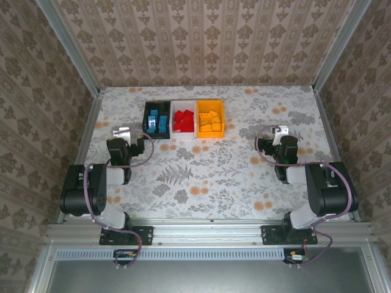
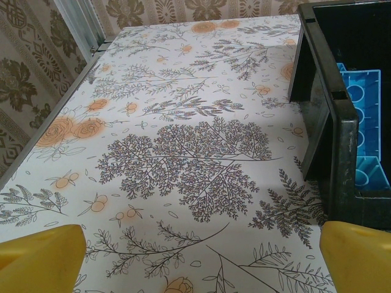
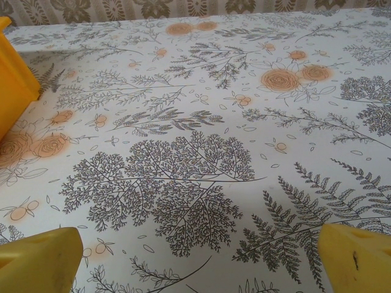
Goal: Sort the legos into containers by color
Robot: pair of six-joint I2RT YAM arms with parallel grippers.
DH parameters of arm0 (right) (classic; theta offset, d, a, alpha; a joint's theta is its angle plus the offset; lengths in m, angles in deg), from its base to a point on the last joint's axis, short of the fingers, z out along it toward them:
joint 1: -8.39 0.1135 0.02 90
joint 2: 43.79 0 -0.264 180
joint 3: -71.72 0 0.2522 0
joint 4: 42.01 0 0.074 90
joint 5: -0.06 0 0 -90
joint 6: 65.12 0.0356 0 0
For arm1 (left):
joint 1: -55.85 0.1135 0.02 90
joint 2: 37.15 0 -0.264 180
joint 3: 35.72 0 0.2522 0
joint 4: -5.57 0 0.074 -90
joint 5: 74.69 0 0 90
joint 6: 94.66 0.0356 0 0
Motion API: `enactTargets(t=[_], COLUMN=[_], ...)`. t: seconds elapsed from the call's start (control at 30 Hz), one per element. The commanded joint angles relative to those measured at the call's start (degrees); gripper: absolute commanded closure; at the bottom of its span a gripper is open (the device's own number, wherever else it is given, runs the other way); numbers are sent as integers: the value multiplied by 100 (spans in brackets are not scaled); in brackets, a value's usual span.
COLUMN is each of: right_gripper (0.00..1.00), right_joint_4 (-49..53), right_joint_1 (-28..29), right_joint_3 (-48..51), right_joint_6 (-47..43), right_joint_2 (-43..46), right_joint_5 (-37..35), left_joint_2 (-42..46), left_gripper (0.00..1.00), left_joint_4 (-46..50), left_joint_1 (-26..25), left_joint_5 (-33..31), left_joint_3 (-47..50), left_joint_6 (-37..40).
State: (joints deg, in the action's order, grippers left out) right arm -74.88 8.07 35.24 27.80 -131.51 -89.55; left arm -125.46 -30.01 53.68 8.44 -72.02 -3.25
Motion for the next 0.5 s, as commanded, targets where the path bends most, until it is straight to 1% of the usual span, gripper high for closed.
enactTargets(t=[0.0,0.47], right_gripper=[0,0], right_joint_4=[-221,-224], right_joint_1=[25,81], right_joint_3=[-69,-66], right_joint_6=[-89,-125], right_joint_2=[10,9], right_joint_5=[-95,-144], left_joint_2=[2,-2], left_gripper=[0,0], left_joint_4=[-161,-157], left_joint_1=[6,-1], left_joint_5=[-54,-51], left_joint_3=[13,13], left_joint_6=[77,79])
